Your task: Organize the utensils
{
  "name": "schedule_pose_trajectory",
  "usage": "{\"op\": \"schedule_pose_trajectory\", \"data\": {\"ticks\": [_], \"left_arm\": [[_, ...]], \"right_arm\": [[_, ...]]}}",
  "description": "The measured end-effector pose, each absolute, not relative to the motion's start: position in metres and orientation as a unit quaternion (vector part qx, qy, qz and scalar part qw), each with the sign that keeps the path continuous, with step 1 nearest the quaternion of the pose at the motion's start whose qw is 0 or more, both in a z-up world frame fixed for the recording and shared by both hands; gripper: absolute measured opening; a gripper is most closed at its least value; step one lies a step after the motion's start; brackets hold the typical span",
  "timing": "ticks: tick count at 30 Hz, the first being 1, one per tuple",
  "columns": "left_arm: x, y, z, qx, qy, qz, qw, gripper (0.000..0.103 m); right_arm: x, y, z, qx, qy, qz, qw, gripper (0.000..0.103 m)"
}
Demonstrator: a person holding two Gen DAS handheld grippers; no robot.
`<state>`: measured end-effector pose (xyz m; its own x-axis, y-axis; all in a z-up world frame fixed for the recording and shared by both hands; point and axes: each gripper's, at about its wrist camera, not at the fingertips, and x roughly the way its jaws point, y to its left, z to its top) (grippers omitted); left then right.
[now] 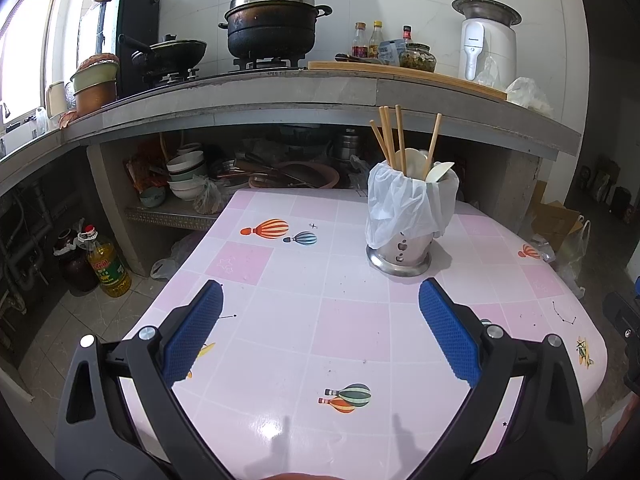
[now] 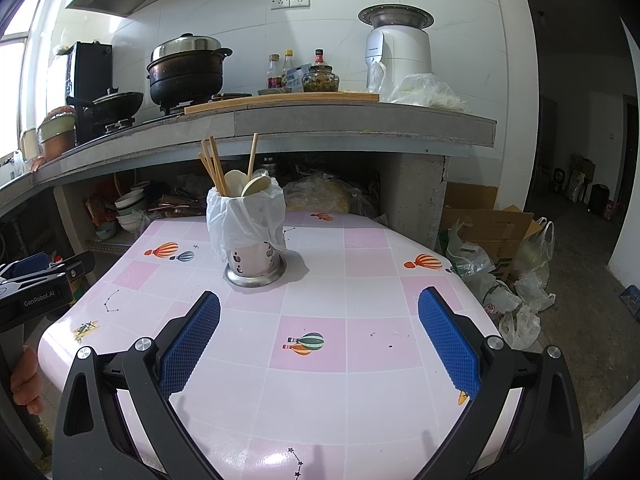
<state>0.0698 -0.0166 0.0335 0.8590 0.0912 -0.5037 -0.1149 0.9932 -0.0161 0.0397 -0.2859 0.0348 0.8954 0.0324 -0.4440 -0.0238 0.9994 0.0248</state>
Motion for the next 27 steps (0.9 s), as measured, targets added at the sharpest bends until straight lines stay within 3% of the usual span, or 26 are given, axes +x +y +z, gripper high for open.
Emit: {"op": "schedule_pose_trajectory", "data": {"ticks": [27], "left_arm": [[0.0691, -0.0178, 0.0304, -0.022, 0.262, 0.053, 0.963, 0.095]], "right_arm": [[0.0398, -0.2843, 0.0354, 0.010, 0.229, 0.015, 0.973, 0.097]]}}
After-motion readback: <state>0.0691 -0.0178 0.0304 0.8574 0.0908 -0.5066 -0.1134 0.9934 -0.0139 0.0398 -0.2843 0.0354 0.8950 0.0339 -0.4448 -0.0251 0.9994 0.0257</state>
